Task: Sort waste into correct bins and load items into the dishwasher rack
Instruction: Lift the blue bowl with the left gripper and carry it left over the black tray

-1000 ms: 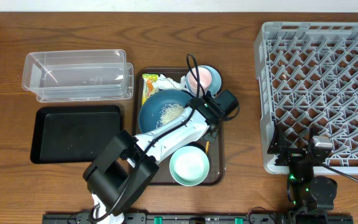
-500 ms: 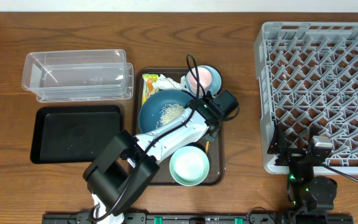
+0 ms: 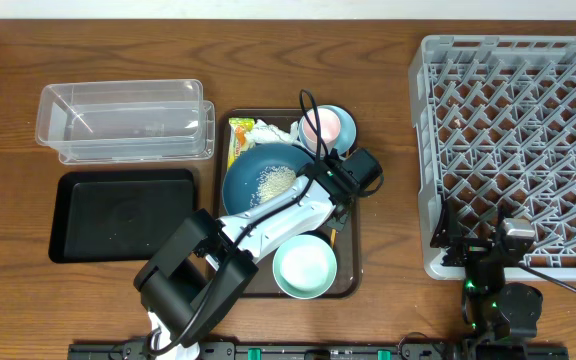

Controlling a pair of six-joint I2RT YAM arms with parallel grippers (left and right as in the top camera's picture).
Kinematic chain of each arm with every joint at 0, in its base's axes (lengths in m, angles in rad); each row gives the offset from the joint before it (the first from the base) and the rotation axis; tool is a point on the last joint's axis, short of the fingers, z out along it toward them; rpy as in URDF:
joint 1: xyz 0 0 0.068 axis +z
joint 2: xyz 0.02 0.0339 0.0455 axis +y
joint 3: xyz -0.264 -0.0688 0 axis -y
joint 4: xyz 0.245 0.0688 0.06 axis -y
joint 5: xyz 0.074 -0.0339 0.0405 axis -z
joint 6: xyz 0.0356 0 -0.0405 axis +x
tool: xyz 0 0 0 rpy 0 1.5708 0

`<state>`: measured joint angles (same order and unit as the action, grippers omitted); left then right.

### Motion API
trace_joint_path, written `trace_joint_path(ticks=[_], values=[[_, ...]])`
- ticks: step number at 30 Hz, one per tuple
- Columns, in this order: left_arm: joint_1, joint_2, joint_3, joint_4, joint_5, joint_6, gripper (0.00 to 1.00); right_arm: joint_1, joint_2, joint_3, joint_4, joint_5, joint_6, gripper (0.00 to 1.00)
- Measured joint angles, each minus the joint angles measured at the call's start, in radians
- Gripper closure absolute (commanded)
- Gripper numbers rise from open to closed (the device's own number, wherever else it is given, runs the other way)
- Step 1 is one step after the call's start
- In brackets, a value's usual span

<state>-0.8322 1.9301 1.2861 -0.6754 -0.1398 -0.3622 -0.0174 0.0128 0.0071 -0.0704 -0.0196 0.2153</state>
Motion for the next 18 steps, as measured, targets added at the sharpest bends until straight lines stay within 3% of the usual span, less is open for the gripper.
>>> trace_joint_path(ticks=[10, 18], values=[[-0.001, -0.028, 0.005, -0.047, -0.002, 0.0, 0.94, 0.0, 0.0, 0.0, 0.0, 0.0, 0.0, 0.01], [-0.001, -0.224, 0.005, -0.098, 0.01, -0.005, 0.94, 0.0, 0.0, 0.0, 0.0, 0.0, 0.0, 0.01]])
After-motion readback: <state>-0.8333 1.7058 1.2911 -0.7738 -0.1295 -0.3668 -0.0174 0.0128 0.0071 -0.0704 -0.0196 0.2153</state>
